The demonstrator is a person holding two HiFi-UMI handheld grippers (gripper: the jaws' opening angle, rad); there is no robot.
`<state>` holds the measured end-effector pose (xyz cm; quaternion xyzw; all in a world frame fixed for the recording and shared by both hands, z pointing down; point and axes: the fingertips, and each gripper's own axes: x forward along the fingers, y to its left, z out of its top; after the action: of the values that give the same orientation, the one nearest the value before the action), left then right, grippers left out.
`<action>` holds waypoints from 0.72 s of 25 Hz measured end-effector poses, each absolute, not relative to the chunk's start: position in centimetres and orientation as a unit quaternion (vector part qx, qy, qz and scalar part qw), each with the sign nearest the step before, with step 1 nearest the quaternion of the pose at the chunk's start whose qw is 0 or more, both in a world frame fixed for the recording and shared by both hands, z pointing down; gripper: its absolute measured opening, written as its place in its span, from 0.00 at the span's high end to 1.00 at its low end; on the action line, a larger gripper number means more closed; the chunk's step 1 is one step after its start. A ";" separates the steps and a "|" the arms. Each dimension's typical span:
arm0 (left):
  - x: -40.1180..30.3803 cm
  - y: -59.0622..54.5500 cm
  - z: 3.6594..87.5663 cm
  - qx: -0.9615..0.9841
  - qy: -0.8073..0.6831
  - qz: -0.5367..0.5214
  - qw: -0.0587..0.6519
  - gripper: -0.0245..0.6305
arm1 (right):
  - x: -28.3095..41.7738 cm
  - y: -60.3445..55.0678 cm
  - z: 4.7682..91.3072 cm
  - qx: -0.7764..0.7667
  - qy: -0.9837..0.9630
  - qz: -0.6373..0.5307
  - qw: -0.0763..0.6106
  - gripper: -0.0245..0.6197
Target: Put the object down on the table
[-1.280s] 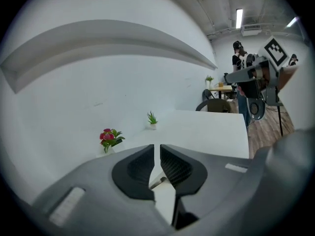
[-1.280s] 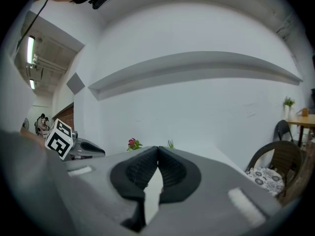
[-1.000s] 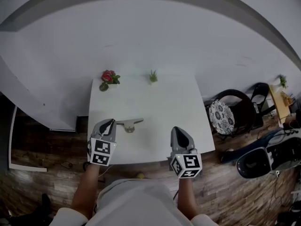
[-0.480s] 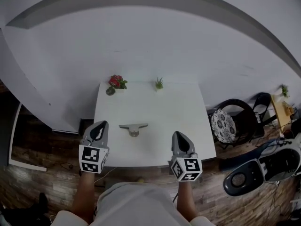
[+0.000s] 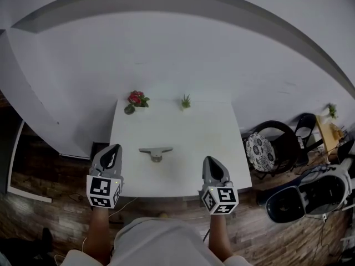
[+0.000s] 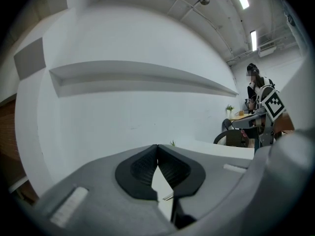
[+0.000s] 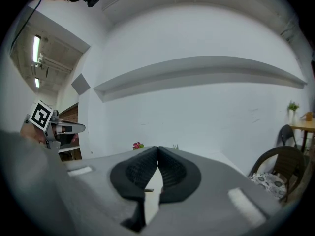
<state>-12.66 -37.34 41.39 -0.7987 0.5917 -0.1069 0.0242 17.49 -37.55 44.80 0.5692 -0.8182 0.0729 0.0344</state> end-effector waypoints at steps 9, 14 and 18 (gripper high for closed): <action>-13.1 -35.8 40.9 -0.794 0.600 -0.095 0.031 0.95 | 17.6 -36.5 44.9 0.569 -0.818 0.075 0.035 0.96; -13.4 -35.3 40.5 -0.789 0.607 -0.091 0.039 0.95 | 17.1 -36.5 44.6 0.562 -0.824 0.074 0.026 0.96; -13.9 -35.1 40.5 -0.786 0.610 -0.093 0.041 0.95 | 16.9 -36.5 44.7 0.560 -0.825 0.074 0.025 0.96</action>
<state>-13.89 -35.09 40.46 -0.7857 0.6102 -0.0926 0.0408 16.87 -36.53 44.71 0.5595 -0.8251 0.0740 0.0250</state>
